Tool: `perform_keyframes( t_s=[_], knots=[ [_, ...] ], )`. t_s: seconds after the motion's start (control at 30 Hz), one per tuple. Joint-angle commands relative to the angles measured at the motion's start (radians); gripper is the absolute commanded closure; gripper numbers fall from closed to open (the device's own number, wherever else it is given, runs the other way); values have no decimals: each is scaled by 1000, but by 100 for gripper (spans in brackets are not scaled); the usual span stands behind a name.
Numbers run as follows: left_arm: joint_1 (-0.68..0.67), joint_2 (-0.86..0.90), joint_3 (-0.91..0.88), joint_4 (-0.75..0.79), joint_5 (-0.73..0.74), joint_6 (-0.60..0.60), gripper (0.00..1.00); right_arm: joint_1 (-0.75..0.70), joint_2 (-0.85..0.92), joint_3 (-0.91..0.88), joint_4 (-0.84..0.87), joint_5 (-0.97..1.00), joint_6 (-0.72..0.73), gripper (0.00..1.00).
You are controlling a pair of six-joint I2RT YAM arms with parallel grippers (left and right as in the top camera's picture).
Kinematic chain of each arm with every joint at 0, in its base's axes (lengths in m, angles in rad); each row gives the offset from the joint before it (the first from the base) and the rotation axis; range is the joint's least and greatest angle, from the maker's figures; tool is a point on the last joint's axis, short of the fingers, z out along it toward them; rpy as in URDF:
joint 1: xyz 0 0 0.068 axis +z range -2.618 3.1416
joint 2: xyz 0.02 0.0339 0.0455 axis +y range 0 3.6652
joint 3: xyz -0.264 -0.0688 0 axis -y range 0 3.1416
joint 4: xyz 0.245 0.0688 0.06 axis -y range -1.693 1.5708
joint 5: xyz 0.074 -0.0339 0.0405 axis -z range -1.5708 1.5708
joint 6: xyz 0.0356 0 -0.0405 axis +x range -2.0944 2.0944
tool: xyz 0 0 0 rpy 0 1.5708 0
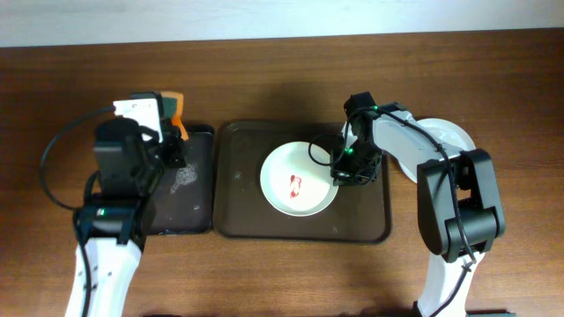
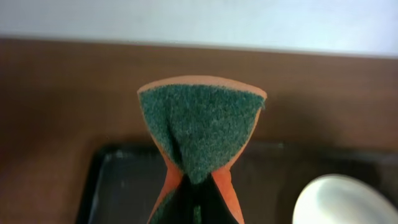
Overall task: Clean dirty plates on tray and stack at the side
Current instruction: 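Grasp the last plate with the right gripper and scrub it with the sponge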
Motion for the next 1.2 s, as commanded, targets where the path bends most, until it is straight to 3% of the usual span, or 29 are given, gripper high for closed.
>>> perform_keyframes(
  t_s=[0.0, 0.13, 0.3, 0.57, 0.63, 0.83, 1.0, 1.17],
  knots=[
    [4, 103, 21, -56, 8, 19, 100, 3, 3, 4, 3, 7, 6, 96],
    [4, 250, 21, -148, 10, 19, 100, 3, 3, 4, 3, 7, 6, 96],
    [4, 417, 21, -211, 148, -16, 100, 3, 3, 4, 0, 7, -11, 96],
    [4, 364, 61, -229, 299, -48, 100, 3, 3, 4, -3, 7, -17, 96],
    [-13, 351, 64, -200, 414, -56, 100, 3, 3, 4, -5, 6, -17, 96],
    [-195, 407, 64, -111, 423, -315, 100, 46, 3, 4, 0, 7, -17, 96],
    [-333, 552, 64, -5, 423, -553, 100, 80, 3, 4, 1, 7, -16, 96],
    [-422, 651, 64, 45, 426, -604, 100, 81, 3, 4, 0, 7, -16, 96]
  ],
)
